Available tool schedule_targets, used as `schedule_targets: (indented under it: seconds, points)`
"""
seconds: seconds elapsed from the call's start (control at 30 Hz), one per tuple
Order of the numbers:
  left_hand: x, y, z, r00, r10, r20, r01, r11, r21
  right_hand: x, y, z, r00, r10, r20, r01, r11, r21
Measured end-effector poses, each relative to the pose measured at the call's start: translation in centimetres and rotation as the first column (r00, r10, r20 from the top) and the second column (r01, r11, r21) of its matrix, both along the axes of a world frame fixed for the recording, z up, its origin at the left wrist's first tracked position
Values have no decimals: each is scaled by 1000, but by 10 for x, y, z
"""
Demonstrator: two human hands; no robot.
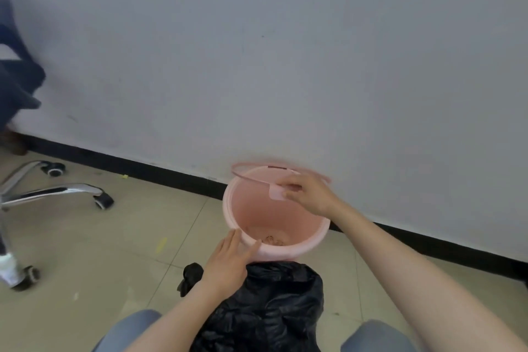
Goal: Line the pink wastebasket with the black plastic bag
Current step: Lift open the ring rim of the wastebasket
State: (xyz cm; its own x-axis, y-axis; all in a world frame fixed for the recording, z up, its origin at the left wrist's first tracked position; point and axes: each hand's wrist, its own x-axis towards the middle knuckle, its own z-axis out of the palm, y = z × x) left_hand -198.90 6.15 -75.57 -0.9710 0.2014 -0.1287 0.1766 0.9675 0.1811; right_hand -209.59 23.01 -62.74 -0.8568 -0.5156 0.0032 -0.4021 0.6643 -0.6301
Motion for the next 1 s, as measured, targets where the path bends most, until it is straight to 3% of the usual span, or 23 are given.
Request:
schedule_targets:
  seconds: [0.07,0.2,0.27,0.37,0.43,0.53,0.6,0.67,0.77,0.87,1.0]
  points:
    - [-2,2,2,999,40,23,-41,998,46,-14,-4,21,999,-46,22,48,995,-87]
    - [-6,3,10,999,38,32,-39,999,33,-53,-4,56,990,-121,-73,112,987,-114]
    - [-5,4,12,998,40,38,-42,998,45,-70,-3,63,942,-229,-244,217,973,-74]
    - [1,5,9,999,33,6,-33,997,68,-81,-7,65,790,-339,-511,363,930,-56]
    - [5,3,4,1000,25,-12,-24,997,69,-87,-14,65,743,-328,-583,356,932,-71]
    - [7,-5,-3,998,53,-24,-51,996,78,-102,-23,65,698,-219,-682,331,943,36]
    - [6,-18,-8,993,12,-118,-7,999,41,-115,-27,67,712,-221,-667,335,941,46]
    - [4,-29,-15,987,-35,-157,27,998,-56,-127,-27,64,792,-186,-581,305,946,113]
    - [5,-40,-30,984,-44,-171,36,998,-55,-140,-18,46,888,-155,-433,286,923,257]
    - [4,-45,-34,973,-49,-225,29,995,-92,-127,-8,21,917,-201,-345,292,927,234]
    - [8,-44,-32,966,54,-251,-42,998,55,-78,2,-6,946,-144,-289,202,962,182]
